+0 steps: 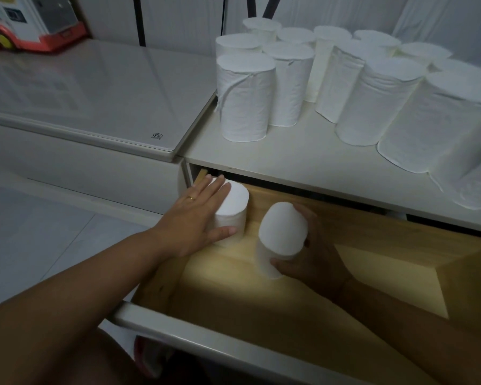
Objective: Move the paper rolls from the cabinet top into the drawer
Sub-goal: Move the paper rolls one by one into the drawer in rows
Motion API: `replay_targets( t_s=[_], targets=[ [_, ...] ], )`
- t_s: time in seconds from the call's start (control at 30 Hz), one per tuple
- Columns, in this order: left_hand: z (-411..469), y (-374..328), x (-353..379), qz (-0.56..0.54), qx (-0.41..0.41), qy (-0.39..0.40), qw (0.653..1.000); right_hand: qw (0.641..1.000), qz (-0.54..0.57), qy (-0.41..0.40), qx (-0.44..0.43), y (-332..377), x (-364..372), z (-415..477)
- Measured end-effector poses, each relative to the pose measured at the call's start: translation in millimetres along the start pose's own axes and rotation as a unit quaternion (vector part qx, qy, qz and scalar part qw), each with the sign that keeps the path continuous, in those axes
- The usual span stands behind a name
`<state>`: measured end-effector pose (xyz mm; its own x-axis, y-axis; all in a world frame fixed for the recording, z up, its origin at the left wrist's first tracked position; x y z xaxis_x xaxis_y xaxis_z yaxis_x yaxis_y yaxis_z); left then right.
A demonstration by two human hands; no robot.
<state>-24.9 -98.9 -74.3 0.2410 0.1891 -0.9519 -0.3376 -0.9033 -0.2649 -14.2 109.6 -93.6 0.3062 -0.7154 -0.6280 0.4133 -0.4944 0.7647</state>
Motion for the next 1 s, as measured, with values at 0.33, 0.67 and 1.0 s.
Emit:
replay_targets(
  t_s=[0.33, 0.67, 1.0],
  targets=[
    [1, 0, 1, -0.001, -0.002, 0.004, 1.000, 0.988, -0.104, 0.115, -0.014, 3, -10, 11],
    [1, 0, 1, 0.000, 0.000, 0.001, 1.000, 0.940, -0.181, 0.286, -0.052, 15, -17, 40],
    [2, 2, 2, -0.001, -0.002, 0.003, 1.000, 0.961, -0.236, 0.133, 0.051, 6, -4, 26]
  ],
)
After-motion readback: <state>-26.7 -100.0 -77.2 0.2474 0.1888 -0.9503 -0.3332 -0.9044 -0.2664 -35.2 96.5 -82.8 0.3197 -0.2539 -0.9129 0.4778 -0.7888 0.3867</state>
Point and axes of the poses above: each hand's wrist, its own z-axis towards the middle knuckle, its own x-axis out of the palm, y = z × x, the point moved 7 cm from there along z, towards the middle knuckle, and after that the axes turned 9 degrees about y, right-handed, at the moved point
